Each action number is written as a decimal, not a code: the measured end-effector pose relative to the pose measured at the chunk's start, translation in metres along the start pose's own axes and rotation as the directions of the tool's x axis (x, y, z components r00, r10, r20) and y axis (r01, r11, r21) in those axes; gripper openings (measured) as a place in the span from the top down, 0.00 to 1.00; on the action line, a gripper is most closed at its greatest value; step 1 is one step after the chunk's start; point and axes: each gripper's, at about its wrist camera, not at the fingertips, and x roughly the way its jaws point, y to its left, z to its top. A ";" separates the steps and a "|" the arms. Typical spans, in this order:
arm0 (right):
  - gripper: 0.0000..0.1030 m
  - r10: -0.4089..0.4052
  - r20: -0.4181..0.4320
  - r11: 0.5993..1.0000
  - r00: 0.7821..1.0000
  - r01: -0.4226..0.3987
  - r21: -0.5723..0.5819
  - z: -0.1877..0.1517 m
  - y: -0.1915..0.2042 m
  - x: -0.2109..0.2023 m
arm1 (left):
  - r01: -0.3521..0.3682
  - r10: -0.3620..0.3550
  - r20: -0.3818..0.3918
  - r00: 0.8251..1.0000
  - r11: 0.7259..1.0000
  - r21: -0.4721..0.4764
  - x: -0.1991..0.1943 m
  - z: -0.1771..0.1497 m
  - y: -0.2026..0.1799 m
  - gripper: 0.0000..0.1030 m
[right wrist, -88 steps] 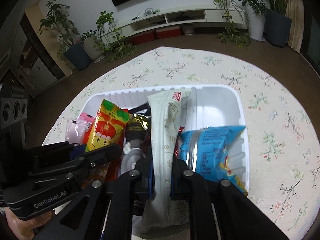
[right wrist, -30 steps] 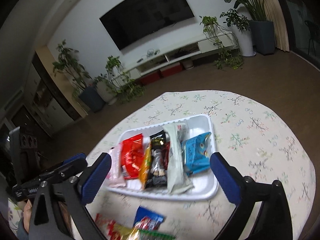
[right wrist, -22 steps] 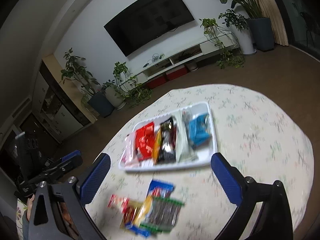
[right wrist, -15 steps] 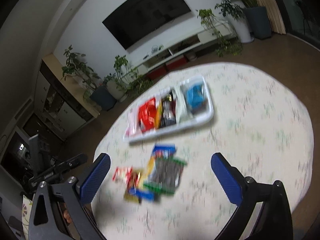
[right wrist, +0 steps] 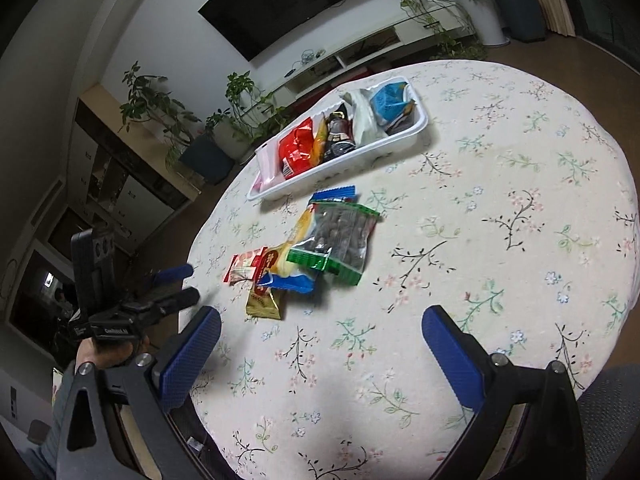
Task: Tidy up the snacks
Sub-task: 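Open both grippers and withdraw them toward the remaining snacks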
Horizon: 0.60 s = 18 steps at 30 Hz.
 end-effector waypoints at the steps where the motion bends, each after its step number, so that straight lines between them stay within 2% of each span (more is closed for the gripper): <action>1: 0.00 0.001 -0.003 1.000 1.000 -0.001 -0.001 0.000 0.000 0.001 | -0.002 0.003 -0.020 1.000 0.999 0.052 0.004 0.003 -0.003 0.00; 5: 0.00 0.003 -0.013 1.000 1.000 -0.003 -0.006 0.000 0.001 0.003 | -0.021 0.041 -0.093 0.995 0.978 0.206 0.024 0.016 -0.010 0.01; 8: 0.00 0.004 -0.021 1.000 1.000 -0.004 -0.008 -0.001 0.000 0.003 | 0.014 0.021 -0.130 0.991 0.964 0.265 0.032 0.025 -0.010 0.01; 11: 0.00 0.007 -0.030 1.000 1.000 -0.007 -0.011 -0.001 0.000 0.005 | 0.045 0.024 -0.203 0.979 0.943 0.330 0.048 0.034 -0.010 0.03; 15: 0.01 0.012 -0.041 1.000 0.999 -0.013 -0.015 -0.001 0.000 0.008 | 0.080 0.017 -0.275 0.961 0.937 0.339 0.064 0.045 0.000 0.19; 18: 0.02 0.013 -0.047 0.999 0.999 -0.015 -0.028 -0.002 0.001 0.009 | 0.085 0.028 -0.316 0.948 0.937 0.340 0.075 0.050 0.009 0.36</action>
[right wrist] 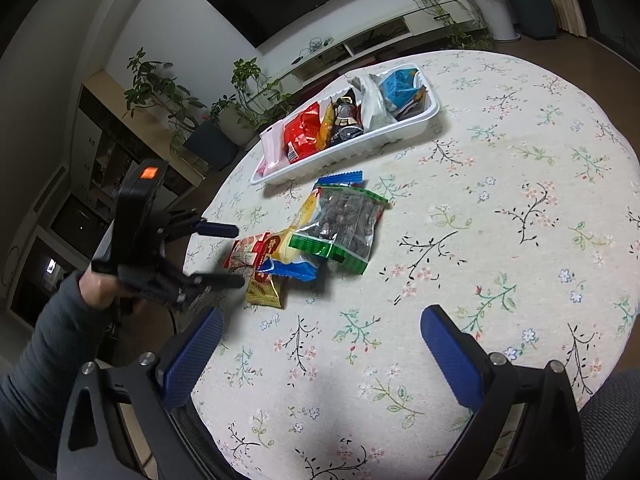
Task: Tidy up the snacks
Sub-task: 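Open both grippers and withdraw them toward the remaining snacks, then grasp the red-white strawberry packet with the left gripper while the right grasps the gold-red cake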
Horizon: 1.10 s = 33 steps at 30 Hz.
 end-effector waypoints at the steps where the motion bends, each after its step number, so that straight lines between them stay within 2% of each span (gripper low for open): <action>1: 0.02 0.003 -0.006 1.000 1.000 -0.003 0.003 0.000 -0.002 0.001 | 0.001 -0.001 -0.017 1.000 1.000 -0.001 0.004 0.000 0.003 0.38; 5: 0.02 0.005 -0.010 1.000 1.000 -0.005 0.008 0.001 -0.003 0.003 | 0.021 -0.021 -0.030 0.999 1.000 -0.002 0.008 0.002 0.010 0.38; 16: 0.07 0.013 -0.041 1.000 0.999 -0.014 -0.024 -0.003 0.007 0.010 | -0.005 0.002 -0.055 0.998 0.999 -0.049 0.011 0.017 0.024 0.39; 19: 0.08 0.015 -0.043 0.999 0.999 -0.017 -0.040 -0.003 0.014 0.009 | -0.014 0.011 -0.044 0.999 0.997 -0.076 0.007 0.018 0.024 0.49; 21: 0.10 0.016 -0.045 0.998 0.999 -0.019 -0.056 -0.004 0.019 0.010 | -0.021 0.018 -0.033 0.999 0.995 -0.100 0.005 0.015 0.018 0.62; 23: 0.12 0.019 -0.056 0.997 0.998 -0.023 -0.075 -0.005 0.027 0.013 | -0.032 0.029 -0.024 0.999 0.991 -0.131 0.003 0.015 0.016 0.68; 29: 0.24 0.004 -0.098 0.991 0.995 -0.017 -0.133 -0.008 0.052 0.024 | -0.036 0.042 0.022 0.999 0.968 -0.249 -0.005 0.003 0.013 0.70; 32: 0.29 -0.002 -0.109 0.986 0.994 -0.016 -0.168 -0.006 0.067 0.030 | -0.023 0.044 0.058 0.997 0.944 -0.329 -0.011 -0.013 0.010 0.70; 33: 0.30 0.005 -0.116 0.984 0.993 -0.026 -0.177 -0.004 0.073 0.034 | -0.009 0.039 0.075 0.996 0.933 -0.359 -0.017 -0.028 0.012 0.70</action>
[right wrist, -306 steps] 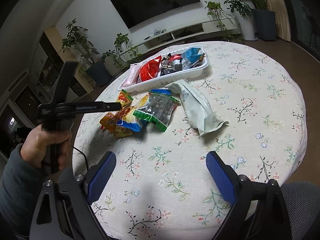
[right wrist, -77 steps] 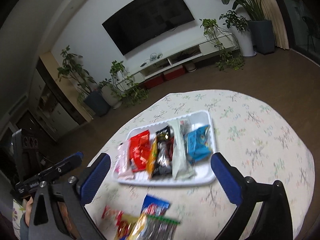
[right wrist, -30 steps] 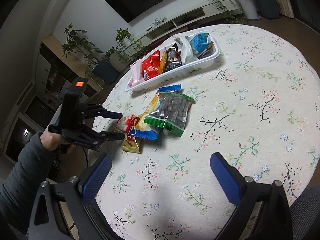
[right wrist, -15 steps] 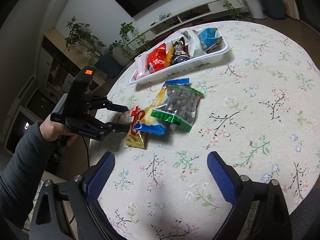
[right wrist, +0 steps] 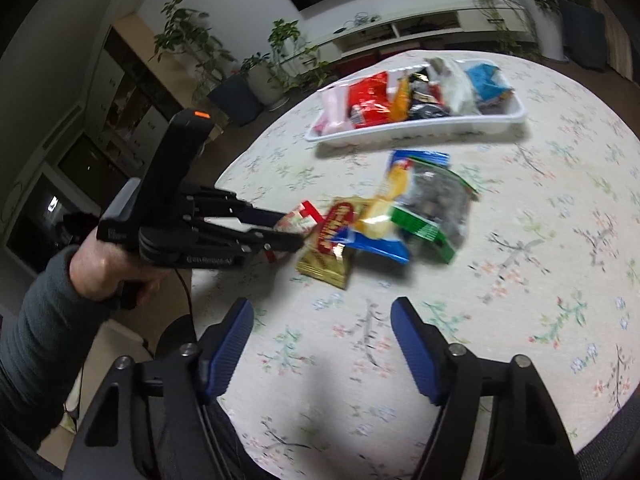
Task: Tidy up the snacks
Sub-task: 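Grasp the red-white strawberry packet with the left gripper while the right grasps the gold-red cake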
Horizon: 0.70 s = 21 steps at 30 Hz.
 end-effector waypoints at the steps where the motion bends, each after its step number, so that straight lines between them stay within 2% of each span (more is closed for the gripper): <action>1: 0.31 0.009 -0.004 1.000 1.000 -0.009 -0.006 0.003 0.004 0.003 | 0.014 -0.014 0.015 1.000 0.999 -0.029 -0.005 -0.010 0.007 0.70; 7: 0.36 0.071 -0.064 0.997 0.995 -0.073 -0.015 0.029 0.029 0.034 | 0.098 -0.064 0.149 0.987 0.967 -0.236 -0.027 -0.069 0.024 0.70; 10: 0.38 0.034 -0.093 0.999 0.995 -0.036 -0.011 0.044 0.036 0.053 | 0.110 -0.059 0.184 0.981 0.953 -0.280 -0.035 -0.085 0.027 0.70; 14: 0.41 -0.088 -0.121 0.996 0.989 0.088 -0.004 0.058 0.030 0.078 | 0.114 -0.049 0.215 0.975 0.946 -0.303 -0.039 -0.098 0.020 0.70; 18: 0.42 -0.197 -0.129 0.980 0.972 0.196 -0.024 0.059 0.018 0.086 | 0.120 -0.050 0.232 0.971 0.946 -0.302 -0.034 -0.094 0.016 0.70; 21: 0.43 -0.220 -0.163 0.975 0.962 0.222 -0.003 0.055 0.002 0.093 | 0.118 -0.045 0.233 0.971 0.945 -0.306 -0.034 -0.094 0.015 0.70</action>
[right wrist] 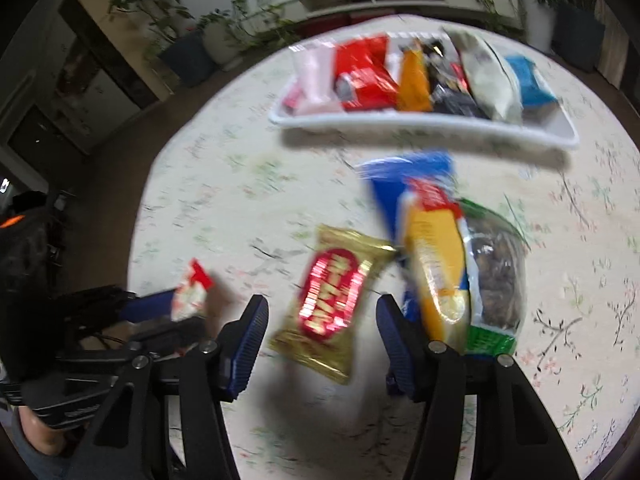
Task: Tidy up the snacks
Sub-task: 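Grasp the red-white strawberry packet with the left gripper while the right grasps the gold-red cake, then carry both packets over the tray and lower them in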
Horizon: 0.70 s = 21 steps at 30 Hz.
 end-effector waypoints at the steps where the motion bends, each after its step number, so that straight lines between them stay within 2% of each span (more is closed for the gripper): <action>1: 0.43 -0.002 -0.006 1.000 1.000 0.002 0.010 -0.001 -0.001 0.001 | -0.005 0.005 0.002 1.000 1.000 -0.002 0.001 0.000 -0.001 0.70; 6: 0.45 -0.012 -0.015 0.999 1.000 0.011 -0.053 0.000 0.013 0.010 | -0.013 0.014 0.019 1.000 1.000 -0.022 -0.003 -0.005 0.000 0.70; 9: 0.46 -0.057 -0.010 0.992 0.998 0.056 -0.113 0.001 0.027 0.014 | -0.018 0.018 0.021 1.000 0.999 -0.027 -0.003 -0.005 0.000 0.70; 13: 0.53 -0.124 0.007 0.977 0.992 0.123 -0.173 0.000 0.035 0.018 | -0.021 0.022 0.019 1.000 0.999 -0.032 -0.002 -0.005 0.000 0.70; 16: 0.66 -0.156 0.016 0.966 0.988 0.156 -0.208 -0.003 0.037 0.018 | -0.021 0.022 0.015 1.000 0.999 -0.032 0.001 -0.006 -0.001 0.70; 21: 0.67 -0.144 0.002 0.965 0.990 0.141 -0.222 -0.002 0.034 0.016 | -0.024 0.025 0.015 1.000 0.999 -0.033 0.004 -0.006 -0.003 0.70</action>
